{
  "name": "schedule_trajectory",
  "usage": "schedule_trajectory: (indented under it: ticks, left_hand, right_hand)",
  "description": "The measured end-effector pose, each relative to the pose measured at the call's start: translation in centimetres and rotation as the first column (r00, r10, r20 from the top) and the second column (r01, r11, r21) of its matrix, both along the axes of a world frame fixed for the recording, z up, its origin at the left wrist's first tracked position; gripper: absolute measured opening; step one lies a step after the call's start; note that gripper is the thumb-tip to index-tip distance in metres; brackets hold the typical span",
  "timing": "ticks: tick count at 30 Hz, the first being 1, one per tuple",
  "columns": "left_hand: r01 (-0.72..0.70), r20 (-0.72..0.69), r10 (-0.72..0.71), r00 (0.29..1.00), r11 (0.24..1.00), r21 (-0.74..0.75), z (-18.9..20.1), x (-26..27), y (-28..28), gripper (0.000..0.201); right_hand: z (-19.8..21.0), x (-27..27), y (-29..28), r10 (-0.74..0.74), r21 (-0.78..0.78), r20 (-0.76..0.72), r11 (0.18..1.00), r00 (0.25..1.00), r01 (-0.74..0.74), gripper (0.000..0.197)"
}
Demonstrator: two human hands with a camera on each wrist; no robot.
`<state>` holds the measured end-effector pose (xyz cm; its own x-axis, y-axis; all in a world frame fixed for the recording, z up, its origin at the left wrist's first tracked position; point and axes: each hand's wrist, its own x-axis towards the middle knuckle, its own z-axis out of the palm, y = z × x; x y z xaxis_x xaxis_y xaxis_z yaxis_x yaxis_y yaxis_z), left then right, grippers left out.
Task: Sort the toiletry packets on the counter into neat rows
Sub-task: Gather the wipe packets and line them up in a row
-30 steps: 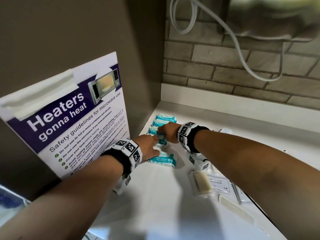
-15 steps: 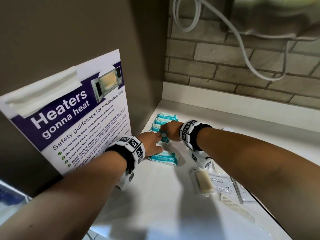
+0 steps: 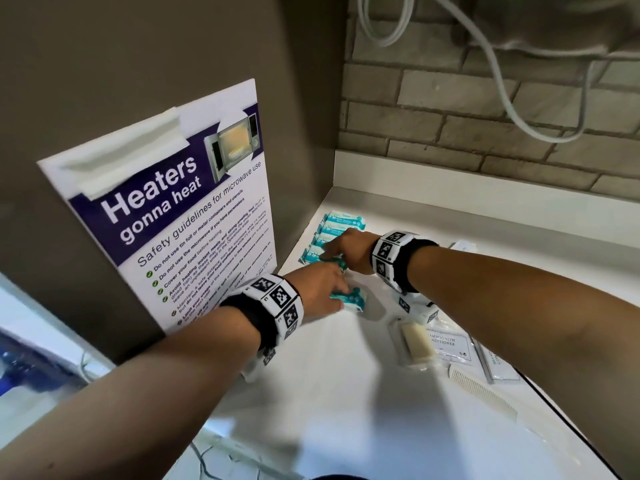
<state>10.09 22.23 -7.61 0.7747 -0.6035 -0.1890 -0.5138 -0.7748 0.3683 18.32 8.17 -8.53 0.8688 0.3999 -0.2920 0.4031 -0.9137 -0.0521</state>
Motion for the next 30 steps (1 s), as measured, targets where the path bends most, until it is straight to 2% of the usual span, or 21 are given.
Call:
schedule_trajectory:
  ticks: [4,6,9,13,16,19,24,30]
  left_hand:
    - [-0.014,0.037,0.013,0.999,0.999,0.039,-0.4,-0.4,0.9,0.039]
    - [-0.047,0.055,0.043,0.998,0.996,0.079,-0.4,-0.3,1.4,0.041]
    - [-0.107,0.069,0.099,0.993,0.986,0.125,-0.4,-0.2,1.7,0.044]
    - [-0.101,0.048,0.095,0.994,0.984,0.148,-0.5,-0.1,1.5,0.053]
    - [-0.103,0.057,0.094,0.994,0.978,0.181,-0.6,0.0,1.6,0.058]
    - [-0.163,0.081,0.149,0.985,0.967,0.197,-1.1,0.0,1.6,0.062]
    - [-0.145,-0.009,0.158,0.987,0.927,0.347,-1.1,-0.7,0.9,0.072]
    - [-0.134,-0.041,0.161,0.986,0.916,0.379,-1.0,-0.7,0.7,0.078]
  right_hand:
    - [-0.1,-0.5,-0.5,0.075,-0.066,0.065,0.995,0.995,-0.071,0.045]
    - [0.0,-0.6,-0.4,0.068,-0.067,0.077,0.996,0.995,-0.063,0.043]
    - [0.3,-0.8,-0.1,0.05,-0.066,0.052,0.997,0.997,-0.047,0.041]
    - [0.4,-0.4,0.3,0.049,-0.046,0.022,0.998,0.999,-0.047,0.047]
    - [0.7,-0.5,0.6,0.078,-0.044,0.011,0.996,0.997,-0.077,0.045]
    - [0.4,-0.7,0.7,0.123,-0.045,0.005,0.991,0.992,-0.123,0.04]
    - [-0.1,-0.4,0.3,0.13,-0.039,0.007,0.991,0.991,-0.13,0.046]
    - [-0.3,-0.6,0.4,0.137,-0.061,-0.006,0.989,0.991,-0.137,0.043]
